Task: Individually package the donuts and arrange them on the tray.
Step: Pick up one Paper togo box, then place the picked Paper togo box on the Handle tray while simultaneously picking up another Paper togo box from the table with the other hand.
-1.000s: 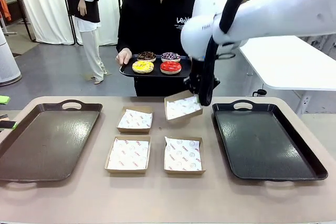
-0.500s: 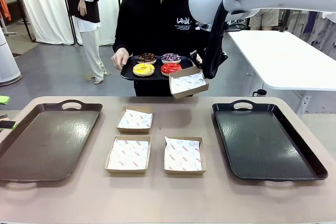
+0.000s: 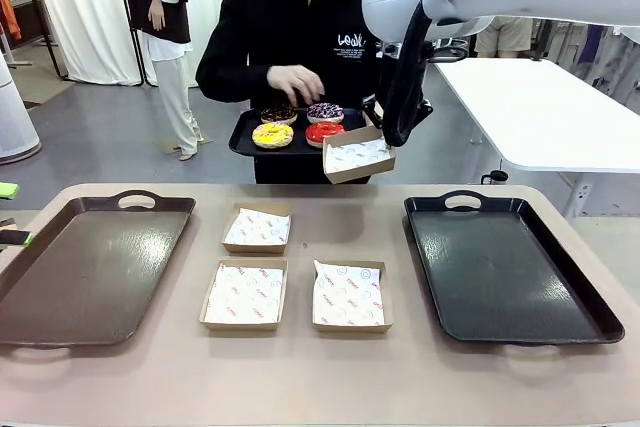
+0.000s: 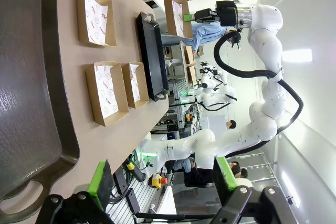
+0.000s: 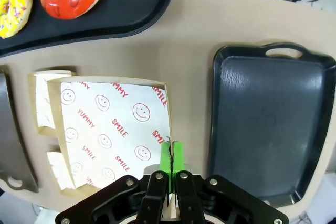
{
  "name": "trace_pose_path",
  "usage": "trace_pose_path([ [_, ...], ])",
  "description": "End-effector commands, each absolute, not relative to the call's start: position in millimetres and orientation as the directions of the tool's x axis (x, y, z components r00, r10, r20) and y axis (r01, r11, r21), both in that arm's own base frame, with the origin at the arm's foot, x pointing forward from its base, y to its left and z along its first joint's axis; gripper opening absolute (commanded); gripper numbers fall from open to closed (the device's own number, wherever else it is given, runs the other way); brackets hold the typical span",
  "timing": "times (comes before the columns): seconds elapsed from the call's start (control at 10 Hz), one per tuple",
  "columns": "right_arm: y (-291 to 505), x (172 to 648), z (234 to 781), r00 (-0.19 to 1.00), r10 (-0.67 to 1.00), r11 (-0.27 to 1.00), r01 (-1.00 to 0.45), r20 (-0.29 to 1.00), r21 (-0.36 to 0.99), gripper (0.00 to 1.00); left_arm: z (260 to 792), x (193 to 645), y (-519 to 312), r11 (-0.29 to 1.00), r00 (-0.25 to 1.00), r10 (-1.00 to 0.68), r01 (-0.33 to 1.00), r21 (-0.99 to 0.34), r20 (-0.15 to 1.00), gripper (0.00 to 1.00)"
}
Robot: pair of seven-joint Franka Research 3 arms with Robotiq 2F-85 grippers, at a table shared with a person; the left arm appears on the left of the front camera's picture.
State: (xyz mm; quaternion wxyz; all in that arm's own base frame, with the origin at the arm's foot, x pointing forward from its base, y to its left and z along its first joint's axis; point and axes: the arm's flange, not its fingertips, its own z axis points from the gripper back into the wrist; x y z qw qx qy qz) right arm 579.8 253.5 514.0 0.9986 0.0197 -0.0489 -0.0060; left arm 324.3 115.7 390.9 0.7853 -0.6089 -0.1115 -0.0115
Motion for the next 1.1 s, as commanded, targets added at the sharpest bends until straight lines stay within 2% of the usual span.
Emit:
trace_pose_path([
  [0.0,251.0,575.4,516.0,0.995,0.000,1.000,-0.003,0.105,0.027,0.00,392.6,323.6,116.4,0.245,0.973,0.123,0.162,-0.956,0.197,1.00],
  [1.0,251.0,575.4,516.0,0.995,0.000,1.000,-0.003,0.105,0.027,0.00,392.6,323.6,116.4,0.245,0.973,0.123,0.162,-0.956,0.197,1.00],
])
